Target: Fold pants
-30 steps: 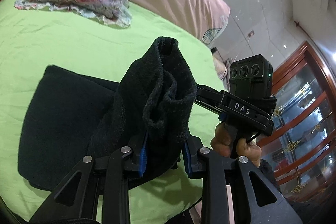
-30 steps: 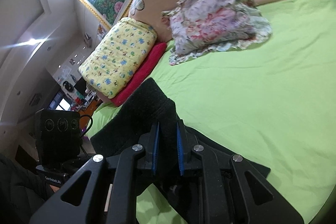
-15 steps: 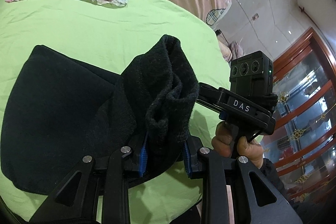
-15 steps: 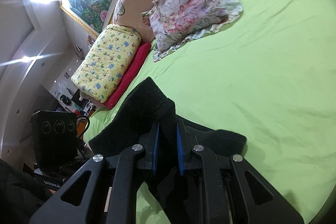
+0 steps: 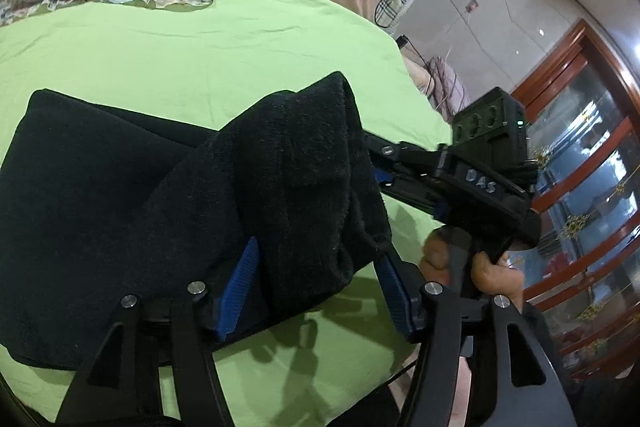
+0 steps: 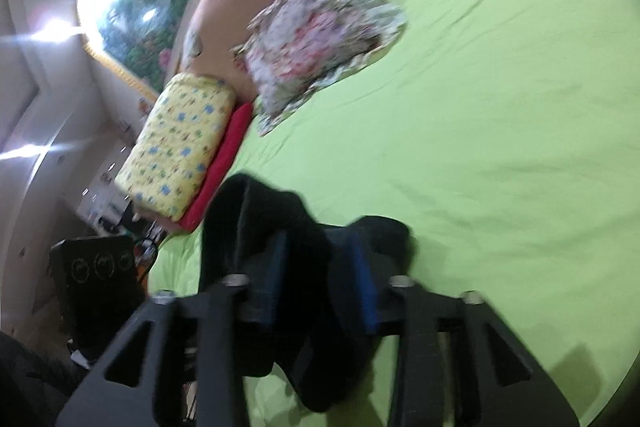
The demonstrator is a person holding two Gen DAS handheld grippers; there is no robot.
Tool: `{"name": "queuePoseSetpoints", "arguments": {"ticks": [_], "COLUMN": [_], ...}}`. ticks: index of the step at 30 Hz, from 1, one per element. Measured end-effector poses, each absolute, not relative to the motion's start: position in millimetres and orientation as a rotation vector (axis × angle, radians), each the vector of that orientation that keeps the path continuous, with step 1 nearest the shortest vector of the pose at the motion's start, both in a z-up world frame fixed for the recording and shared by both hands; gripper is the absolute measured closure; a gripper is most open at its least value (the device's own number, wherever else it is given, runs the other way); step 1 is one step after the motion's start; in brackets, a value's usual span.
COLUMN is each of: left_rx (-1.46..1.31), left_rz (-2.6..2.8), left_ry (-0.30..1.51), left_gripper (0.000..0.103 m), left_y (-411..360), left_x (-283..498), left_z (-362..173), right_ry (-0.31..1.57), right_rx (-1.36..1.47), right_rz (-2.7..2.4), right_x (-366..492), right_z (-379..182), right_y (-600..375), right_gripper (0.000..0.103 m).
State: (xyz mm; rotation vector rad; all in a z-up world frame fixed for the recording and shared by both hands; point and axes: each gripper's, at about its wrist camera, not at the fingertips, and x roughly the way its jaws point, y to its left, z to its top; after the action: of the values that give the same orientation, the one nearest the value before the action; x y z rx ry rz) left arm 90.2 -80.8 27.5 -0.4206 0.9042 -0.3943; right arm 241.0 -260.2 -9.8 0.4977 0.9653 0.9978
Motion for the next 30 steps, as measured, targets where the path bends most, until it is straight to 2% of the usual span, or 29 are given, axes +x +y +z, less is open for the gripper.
{"name": "queuePoseSetpoints", "arguments": {"ticks": [7, 9, 16, 20, 30], "left_rx": [-0.441, -0.447, -0.487, -0.511, -0.564], "left_rz": [-0.428, -0.435, -0.435, -0.415, -0.334], "left_ry": [0.914, 0.911, 0.895, 0.875, 0.808], "left_gripper": [0.036, 0.033, 0.033, 0.031, 0.029], "left_y": [-77.2, -74.1, -56.2, -40.6, 1.3], "left_x": [85.8, 83.2, 76.3, 70.9, 62.1], "left_z": [27.2, 28.5, 32.1, 36.4, 43.8], "right_ry": [0.943, 0.940, 0.949, 0.925, 0.892], "right_rx": [0.543, 0.537, 0.518, 0.520, 0.465], "right_rz": [0.927, 0.902, 0.818, 0.796, 0.790], "right_x": [228.7, 224.6, 212.2, 203.0, 179.3], "right_z": [-5.4, -3.3, 1.4, 7.8, 25.6], "right_y": [-282.8, -284.7, -287.1, -287.5, -269.6], "right_gripper": [0.052, 0.046, 0.039, 0.029, 0.027]}}
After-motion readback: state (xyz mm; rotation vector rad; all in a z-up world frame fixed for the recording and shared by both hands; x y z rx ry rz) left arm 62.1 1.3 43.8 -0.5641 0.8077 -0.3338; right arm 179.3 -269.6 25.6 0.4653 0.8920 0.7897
